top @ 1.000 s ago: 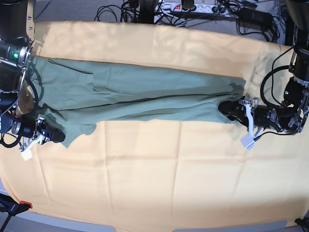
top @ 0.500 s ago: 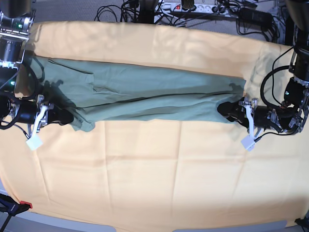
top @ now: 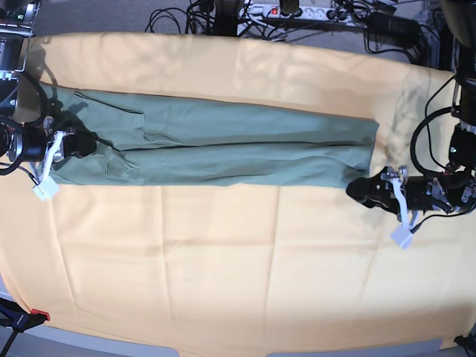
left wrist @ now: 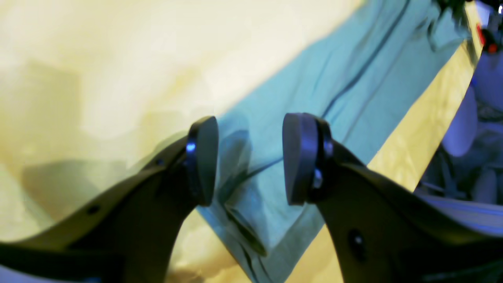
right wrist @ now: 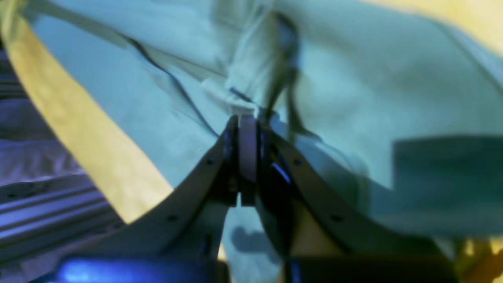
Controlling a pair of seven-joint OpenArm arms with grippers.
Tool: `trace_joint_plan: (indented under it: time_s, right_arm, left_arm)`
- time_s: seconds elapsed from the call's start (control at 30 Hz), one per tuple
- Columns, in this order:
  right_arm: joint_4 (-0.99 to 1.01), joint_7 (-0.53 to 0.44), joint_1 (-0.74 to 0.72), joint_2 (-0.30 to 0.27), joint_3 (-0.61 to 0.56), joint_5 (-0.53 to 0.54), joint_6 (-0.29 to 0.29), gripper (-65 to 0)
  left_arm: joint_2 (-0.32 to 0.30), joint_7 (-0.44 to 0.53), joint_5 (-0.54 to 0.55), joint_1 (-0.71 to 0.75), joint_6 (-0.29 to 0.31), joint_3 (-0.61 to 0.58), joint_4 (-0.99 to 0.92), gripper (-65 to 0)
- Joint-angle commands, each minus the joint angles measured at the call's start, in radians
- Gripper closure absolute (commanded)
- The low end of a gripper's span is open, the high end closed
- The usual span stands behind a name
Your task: Fold the T-shirt properly
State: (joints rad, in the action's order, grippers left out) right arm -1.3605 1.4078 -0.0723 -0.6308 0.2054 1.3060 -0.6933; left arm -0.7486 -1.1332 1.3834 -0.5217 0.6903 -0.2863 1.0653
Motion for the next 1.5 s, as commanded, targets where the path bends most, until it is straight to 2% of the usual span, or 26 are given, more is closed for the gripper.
trace_joint_plan:
  time_s: [0.0, 0.27, 0.4, 0.47, 0.63, 0.73, 0.8, 0.87, 0.9, 1.33, 1.4, 1.47]
  right_arm:
    - [-0.014, -0.012, -0.019, -0.032, 0.008, 0.021, -0.005, 0.0]
    - [-0.014, -0.012, -0.019, -0.070, 0.008, 0.021, -0.005, 0.0]
    - [-0.014, -0.012, -0.019, -0.100, 0.008, 0.025, -0.005, -14.2]
    - [-0.014, -0.012, -0.019, -0.121, 0.008, 0.033, -0.005, -18.1]
    - [-0.014, -0.012, -0.019, -0.182, 0.009, 0.173, -0.005, -18.2]
    - [-0.014, -0.012, -0.022, -0.204, 0.011, 0.178, -0.005, -17.5]
    - [-0.014, -0.012, -0.022, -0.207, 0.013, 0.178, -0.005, -13.9]
    - [-0.014, -0.012, -0.022, -0.197, 0.014, 0.178, -0.005, -2.0]
    - [-0.014, -0.012, -0.022, -0.188, 0.016, 0.178, -0.005, 0.0]
    - [-0.014, -0.012, -0.012, -0.039, 0.094, 0.166, -0.005, 0.0]
    - [-0.014, -0.025, -0.001, -0.011, 0.094, 0.070, -0.005, 0.0]
    - [-0.014, -0.091, 0.017, 0.014, 0.094, -0.076, -0.005, 0.0]
  left_arm:
    - [-0.019, 0.015, 0.029, -0.027, 0.008, 0.030, 0.011, -29.0]
    - [-0.032, 0.008, 0.029, -0.027, 0.008, 0.142, 0.011, -29.0]
    - [-0.048, 0.008, 0.029, -0.027, 0.008, 0.183, 0.011, -29.0]
    - [-0.062, 0.008, 0.034, -0.027, 0.008, 0.200, 0.011, -29.0]
    - [-0.119, 0.008, 0.055, -0.027, 0.008, 0.209, 0.011, -29.0]
    - [-0.154, 0.008, 0.074, -0.027, 0.008, 0.210, 0.011, -29.0]
    - [-0.172, 0.007, 0.073, -0.027, 0.008, 0.214, 0.011, -29.0]
    - [-0.181, 0.003, 0.073, -0.027, 0.008, 0.231, 0.011, -29.0]
    - [-0.184, 0.003, 0.073, -0.027, 0.008, 0.243, 0.011, -29.0]
    - [-0.188, -0.079, 0.071, 0.053, 0.008, 0.584, 0.010, -29.0]
    - [-0.188, -0.079, 0.073, 0.087, 0.008, 0.632, 0.010, -29.0]
    - [-0.188, -0.079, 0.074, 0.127, 0.008, 0.668, 0.010, -29.0]
